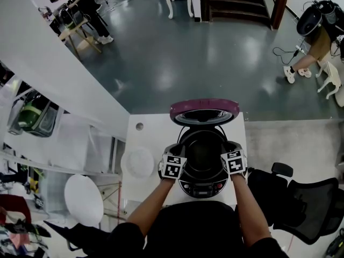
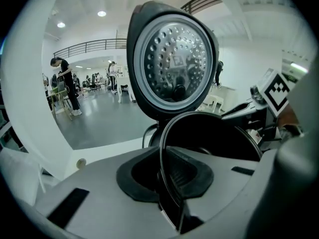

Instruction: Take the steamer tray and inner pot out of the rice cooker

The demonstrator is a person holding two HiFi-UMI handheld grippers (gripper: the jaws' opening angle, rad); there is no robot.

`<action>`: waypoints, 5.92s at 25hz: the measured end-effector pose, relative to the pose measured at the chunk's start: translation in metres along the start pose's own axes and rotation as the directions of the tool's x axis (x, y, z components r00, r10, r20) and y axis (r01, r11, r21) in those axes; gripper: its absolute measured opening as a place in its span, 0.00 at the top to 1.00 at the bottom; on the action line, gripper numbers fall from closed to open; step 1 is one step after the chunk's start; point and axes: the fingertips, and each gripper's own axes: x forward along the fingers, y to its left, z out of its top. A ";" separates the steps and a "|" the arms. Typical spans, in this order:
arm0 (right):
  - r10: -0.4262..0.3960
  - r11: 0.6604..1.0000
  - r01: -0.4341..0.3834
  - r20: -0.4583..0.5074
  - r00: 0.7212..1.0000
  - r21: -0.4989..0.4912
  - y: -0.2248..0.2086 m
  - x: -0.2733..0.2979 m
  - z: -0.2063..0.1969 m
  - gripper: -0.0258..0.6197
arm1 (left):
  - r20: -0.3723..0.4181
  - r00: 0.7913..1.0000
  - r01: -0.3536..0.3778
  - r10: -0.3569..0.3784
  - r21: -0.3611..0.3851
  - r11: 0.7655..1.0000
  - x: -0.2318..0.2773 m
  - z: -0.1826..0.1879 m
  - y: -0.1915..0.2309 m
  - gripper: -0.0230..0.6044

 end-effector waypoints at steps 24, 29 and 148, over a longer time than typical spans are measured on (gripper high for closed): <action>0.017 0.995 -0.030 0.150 0.989 0.091 0.003 -0.055 0.032 0.91 | 0.144 0.989 -0.009 0.008 0.002 1.000 -0.055 0.042 -0.011 0.91; 0.005 0.995 -0.024 0.191 0.982 0.098 0.005 -0.073 0.042 0.91 | 0.191 0.982 0.012 -0.011 -0.004 1.000 -0.070 0.051 -0.015 0.92; 0.244 0.970 -0.244 0.139 0.960 -0.018 0.340 0.012 0.113 0.95 | 0.290 0.947 0.008 0.137 -0.450 0.893 -0.257 -0.145 0.313 0.94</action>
